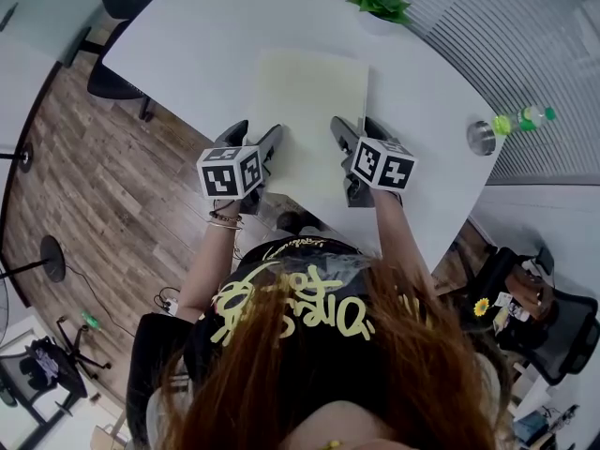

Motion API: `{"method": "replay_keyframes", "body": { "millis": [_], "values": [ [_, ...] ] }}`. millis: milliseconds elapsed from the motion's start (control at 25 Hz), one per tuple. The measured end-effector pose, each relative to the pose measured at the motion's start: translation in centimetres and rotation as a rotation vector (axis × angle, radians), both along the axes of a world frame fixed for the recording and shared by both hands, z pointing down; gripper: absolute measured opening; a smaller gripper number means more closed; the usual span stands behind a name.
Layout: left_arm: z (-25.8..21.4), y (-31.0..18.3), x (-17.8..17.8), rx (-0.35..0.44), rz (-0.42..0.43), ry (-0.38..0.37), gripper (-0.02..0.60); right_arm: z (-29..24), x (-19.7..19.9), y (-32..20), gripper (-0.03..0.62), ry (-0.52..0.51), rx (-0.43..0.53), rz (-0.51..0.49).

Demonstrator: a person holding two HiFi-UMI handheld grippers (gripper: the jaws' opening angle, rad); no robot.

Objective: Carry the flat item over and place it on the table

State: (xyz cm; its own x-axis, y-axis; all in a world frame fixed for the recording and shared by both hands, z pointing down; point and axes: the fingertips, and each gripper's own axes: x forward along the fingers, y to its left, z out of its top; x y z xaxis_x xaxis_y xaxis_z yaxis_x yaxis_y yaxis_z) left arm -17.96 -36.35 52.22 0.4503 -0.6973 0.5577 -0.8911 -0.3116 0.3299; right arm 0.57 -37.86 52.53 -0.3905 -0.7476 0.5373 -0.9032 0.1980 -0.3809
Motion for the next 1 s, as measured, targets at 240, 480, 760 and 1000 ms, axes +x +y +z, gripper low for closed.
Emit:
{"method": "replay_keyframes", "body": {
  "millis": [240, 480, 760, 1000],
  "values": [
    [0.21, -0.16, -0.04, -0.016, 0.003, -0.005, 0.313, 0.35, 0.0, -0.1, 0.322, 0.005, -0.02, 0.008],
    [0.43, -0.23, -0.03, -0.036, 0.002, -0.003, 0.314, 0.43, 0.0, -0.24, 0.322, 0.013, -0.026, 0.007],
    [0.51, -0.26, -0.04, -0.054, 0.002, -0.011, 0.316, 0.6, -0.05, -0.24, 0.322, 0.017, -0.038, 0.006],
    [0.37, -0.28, -0.04, -0.054, -0.002, 0.003, 0.318, 0.57, 0.05, -0.26, 0.322, 0.008, -0.033, -0.006]
  ]
}}
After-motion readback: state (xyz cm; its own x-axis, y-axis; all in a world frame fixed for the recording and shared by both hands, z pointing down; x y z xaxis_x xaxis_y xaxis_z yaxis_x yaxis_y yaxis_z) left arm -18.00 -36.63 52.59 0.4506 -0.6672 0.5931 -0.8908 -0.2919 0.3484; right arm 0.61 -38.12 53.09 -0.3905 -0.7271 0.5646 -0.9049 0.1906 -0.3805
